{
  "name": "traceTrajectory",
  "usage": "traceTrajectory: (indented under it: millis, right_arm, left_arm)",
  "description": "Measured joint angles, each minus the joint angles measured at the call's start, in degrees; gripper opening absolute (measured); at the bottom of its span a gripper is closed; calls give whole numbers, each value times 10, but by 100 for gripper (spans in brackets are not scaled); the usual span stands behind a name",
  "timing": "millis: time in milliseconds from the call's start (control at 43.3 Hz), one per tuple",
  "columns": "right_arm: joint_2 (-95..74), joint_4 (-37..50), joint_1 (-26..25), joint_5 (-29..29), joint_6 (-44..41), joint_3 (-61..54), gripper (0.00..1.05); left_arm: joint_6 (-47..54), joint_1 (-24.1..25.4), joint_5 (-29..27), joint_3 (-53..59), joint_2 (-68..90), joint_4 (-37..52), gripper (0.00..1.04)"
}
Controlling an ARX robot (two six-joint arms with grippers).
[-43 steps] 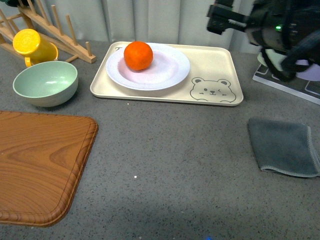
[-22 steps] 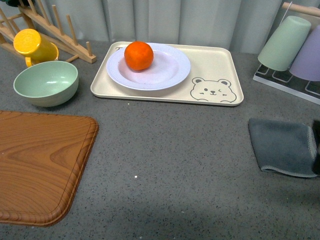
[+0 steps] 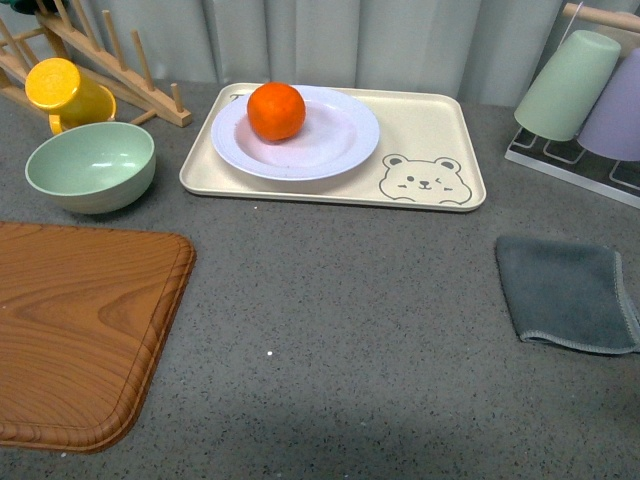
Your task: Place orange and plate with both arms
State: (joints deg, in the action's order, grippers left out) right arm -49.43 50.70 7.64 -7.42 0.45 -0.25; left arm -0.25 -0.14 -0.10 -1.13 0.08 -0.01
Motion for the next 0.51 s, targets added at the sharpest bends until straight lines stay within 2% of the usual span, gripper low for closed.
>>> traceTrajectory:
  millis: [69,92,208,369,508]
  right_arm:
    - [44,-42,-8,8,-1,0,2]
    - [57,-55,-11,11,-3,0,1]
    - [129,-125,-56,70,-3,1,1]
    - [223,-238,-75,72,-3,5,1]
    - [277,-289,-75,73,-3,5,1]
  left_arm:
    - [0,0,0,0,0,0,98]
    - [0,0,0,0,0,0,98]
    - [0,0,0,0,0,0,98]
    - [0,0,0,0,0,0,98]
    - [0,0,0,0,0,0,98]
